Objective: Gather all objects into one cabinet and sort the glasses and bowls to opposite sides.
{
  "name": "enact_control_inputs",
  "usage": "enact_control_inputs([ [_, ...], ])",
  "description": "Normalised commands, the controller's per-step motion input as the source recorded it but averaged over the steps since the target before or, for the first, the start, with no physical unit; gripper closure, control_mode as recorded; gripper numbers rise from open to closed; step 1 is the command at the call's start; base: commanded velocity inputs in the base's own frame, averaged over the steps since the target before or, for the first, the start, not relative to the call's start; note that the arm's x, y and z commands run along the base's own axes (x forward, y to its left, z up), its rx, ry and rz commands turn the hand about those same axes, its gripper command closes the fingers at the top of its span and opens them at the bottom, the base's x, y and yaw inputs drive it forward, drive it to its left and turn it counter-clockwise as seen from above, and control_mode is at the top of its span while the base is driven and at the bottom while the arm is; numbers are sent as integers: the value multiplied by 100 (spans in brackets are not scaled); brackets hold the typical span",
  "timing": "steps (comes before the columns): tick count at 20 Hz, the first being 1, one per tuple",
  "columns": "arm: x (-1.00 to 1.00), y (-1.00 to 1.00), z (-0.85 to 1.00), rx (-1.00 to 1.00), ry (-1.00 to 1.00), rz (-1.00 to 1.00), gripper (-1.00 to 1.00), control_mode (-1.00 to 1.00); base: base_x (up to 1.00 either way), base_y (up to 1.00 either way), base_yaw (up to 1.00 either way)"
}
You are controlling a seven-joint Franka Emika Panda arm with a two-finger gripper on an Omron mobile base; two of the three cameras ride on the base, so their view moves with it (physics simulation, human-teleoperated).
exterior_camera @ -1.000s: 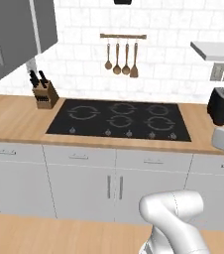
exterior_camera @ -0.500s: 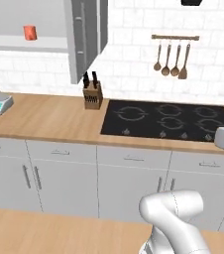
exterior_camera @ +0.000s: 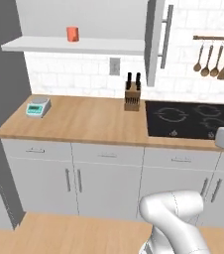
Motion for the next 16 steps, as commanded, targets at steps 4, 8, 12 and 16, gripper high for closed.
enact_control_inputs([
  [4, 0, 0, 0, 0, 0, 0, -100, 100, 22, 80, -12],
  [8, 0, 0, 0, 0, 0, 0, -100, 100, 52, 64, -22],
  [12, 0, 0, 0, 0, 0, 0, -100, 100, 72, 65, -32],
  [16, 0, 0, 0, 0, 0, 0, -100, 100, 70, 77, -24],
])
